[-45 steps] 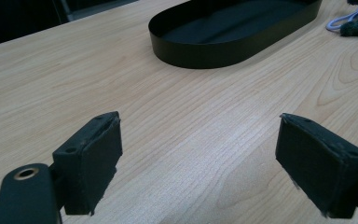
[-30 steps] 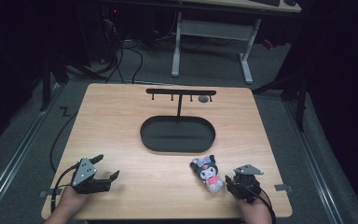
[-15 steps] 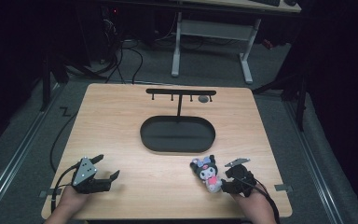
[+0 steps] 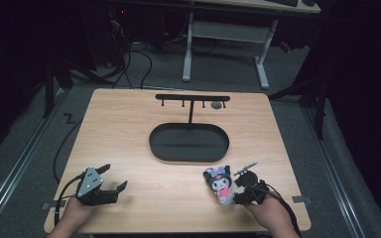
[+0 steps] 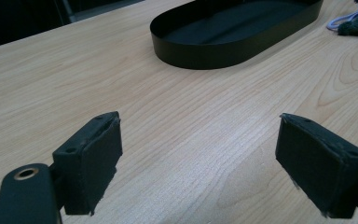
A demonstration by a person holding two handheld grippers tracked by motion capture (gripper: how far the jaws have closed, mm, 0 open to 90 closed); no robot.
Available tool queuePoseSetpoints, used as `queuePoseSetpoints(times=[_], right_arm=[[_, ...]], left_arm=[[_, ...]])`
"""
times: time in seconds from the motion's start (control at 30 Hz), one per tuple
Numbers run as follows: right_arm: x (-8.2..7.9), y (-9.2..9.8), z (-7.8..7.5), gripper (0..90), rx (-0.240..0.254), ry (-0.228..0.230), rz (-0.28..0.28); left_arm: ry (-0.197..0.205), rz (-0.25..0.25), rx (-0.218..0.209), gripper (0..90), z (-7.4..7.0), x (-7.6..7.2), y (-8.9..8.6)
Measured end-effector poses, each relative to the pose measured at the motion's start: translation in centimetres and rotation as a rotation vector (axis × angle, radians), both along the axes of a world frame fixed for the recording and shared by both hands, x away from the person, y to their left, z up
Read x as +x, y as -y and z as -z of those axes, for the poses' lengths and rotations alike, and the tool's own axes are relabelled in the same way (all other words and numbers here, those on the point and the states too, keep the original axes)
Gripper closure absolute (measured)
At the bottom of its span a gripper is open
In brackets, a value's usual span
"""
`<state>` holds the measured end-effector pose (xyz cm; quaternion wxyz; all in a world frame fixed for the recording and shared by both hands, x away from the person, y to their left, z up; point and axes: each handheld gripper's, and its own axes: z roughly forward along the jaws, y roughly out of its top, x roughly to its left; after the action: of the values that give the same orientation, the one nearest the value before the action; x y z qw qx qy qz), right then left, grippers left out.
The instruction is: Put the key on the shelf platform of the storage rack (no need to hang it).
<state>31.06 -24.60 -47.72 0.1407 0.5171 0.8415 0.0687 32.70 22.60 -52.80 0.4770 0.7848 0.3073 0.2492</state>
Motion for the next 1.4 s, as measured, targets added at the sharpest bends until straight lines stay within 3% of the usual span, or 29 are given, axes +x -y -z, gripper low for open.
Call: queuePoseSetpoints(times=[0.43,0.7,1.1,1.4], right_arm=[[-0.4,0.1,-2.8,37.9,0.051,0.027,0.037],[-1.0,-1.1,-4.8,34.1,0.088,0.054,0.031],[-1.5,-3.9,-3.1,19.9,0.115,0.041,-0.010],[-1.5,-4.5,-1.2,17.4,0.119,0.019,-0.012]], left_arm=[[-0.001,-0.003,0.004,15.5,0.0,0.0,0.1],[-0.002,-0.002,0.004,15.5,0.0,0.0,0.1],[-0.004,-0.001,0.005,15.5,0.0,0.1,0.1],[-0.004,-0.001,0.003,15.5,0.0,0.1,0.1]])
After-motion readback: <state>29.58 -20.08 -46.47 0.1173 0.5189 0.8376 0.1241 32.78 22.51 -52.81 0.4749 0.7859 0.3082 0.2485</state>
